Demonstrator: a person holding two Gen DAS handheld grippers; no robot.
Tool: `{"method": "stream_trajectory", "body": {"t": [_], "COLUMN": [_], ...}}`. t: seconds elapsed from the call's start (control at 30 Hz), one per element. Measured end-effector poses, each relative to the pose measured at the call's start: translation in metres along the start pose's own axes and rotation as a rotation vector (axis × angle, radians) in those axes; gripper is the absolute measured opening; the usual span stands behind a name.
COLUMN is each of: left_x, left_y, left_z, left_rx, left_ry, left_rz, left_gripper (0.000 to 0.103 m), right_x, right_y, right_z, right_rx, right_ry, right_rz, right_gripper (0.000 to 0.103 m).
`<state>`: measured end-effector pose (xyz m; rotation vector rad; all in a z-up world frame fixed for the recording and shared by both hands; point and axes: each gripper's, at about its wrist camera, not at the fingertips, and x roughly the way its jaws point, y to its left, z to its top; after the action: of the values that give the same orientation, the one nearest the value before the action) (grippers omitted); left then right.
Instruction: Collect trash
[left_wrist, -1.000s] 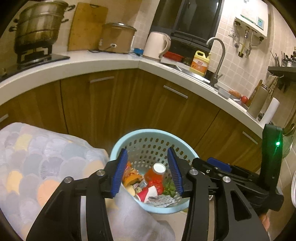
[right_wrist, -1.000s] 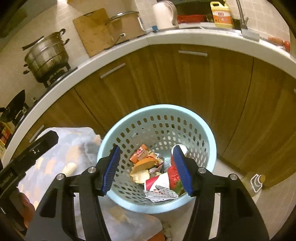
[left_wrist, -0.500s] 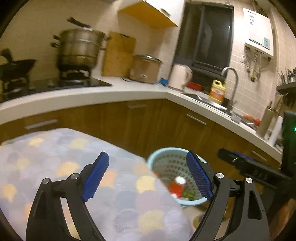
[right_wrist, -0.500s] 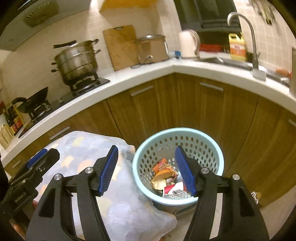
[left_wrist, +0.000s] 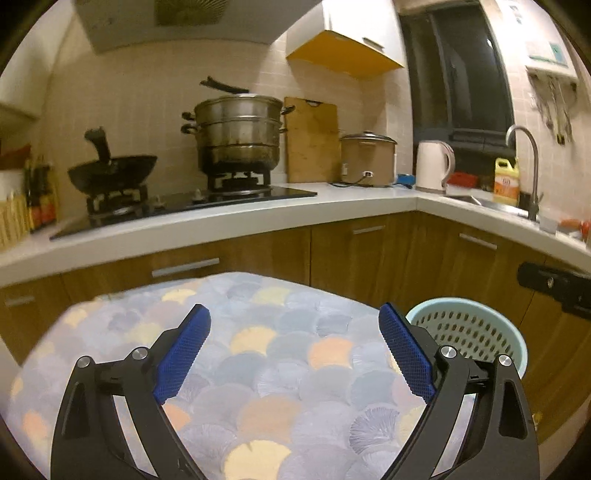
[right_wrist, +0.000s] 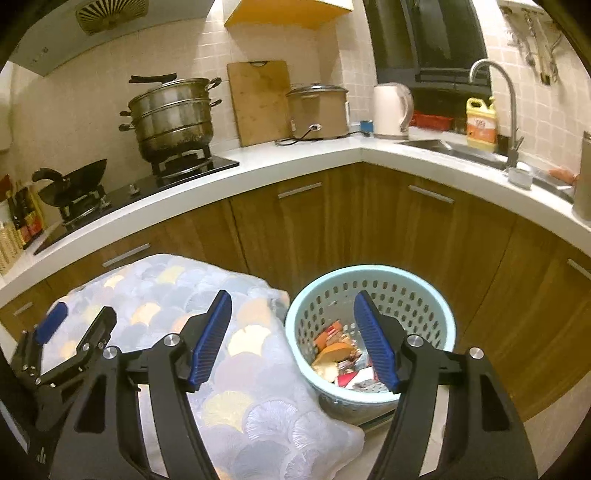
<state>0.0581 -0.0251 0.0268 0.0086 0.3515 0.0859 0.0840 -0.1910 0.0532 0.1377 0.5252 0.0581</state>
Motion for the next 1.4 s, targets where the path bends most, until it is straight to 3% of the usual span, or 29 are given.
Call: {"method": "stream_trajectory", "body": {"t": [0.17, 0.3, 0.73, 1.4], "left_x": [0.006, 0.004, -0.003, -0.004], "left_y": [-0.001, -0.008, -0.009, -0.013], "left_z": [-0.004, -0.007, -0.008, -0.007], "left_rx": [-0.031, 0.008, 0.003, 0.002], "left_ry": [0.056, 0.038, 0.026, 0.033], "left_rz": [-0.087, -0.068, -0.100, -0.109], "left_gripper": [0.091, 0.091, 0.091, 0.093], "right_x": [-0.005, -0.014, -0.039, -0.048], "right_y": [-0.004, -0.005, -0.008, -0.010], "right_z": [-0.002, -0.011, -0.028, -0.024], "right_rx": [0.012, -0.014, -0.001, 0.011], "right_ry": [-0.034, -0.066, -0.086, -0.108], "right_rz": [-0.049, -0.109, -0.145, -0.131], "right_gripper": [0.065, 0.065, 0.065, 0.065]}}
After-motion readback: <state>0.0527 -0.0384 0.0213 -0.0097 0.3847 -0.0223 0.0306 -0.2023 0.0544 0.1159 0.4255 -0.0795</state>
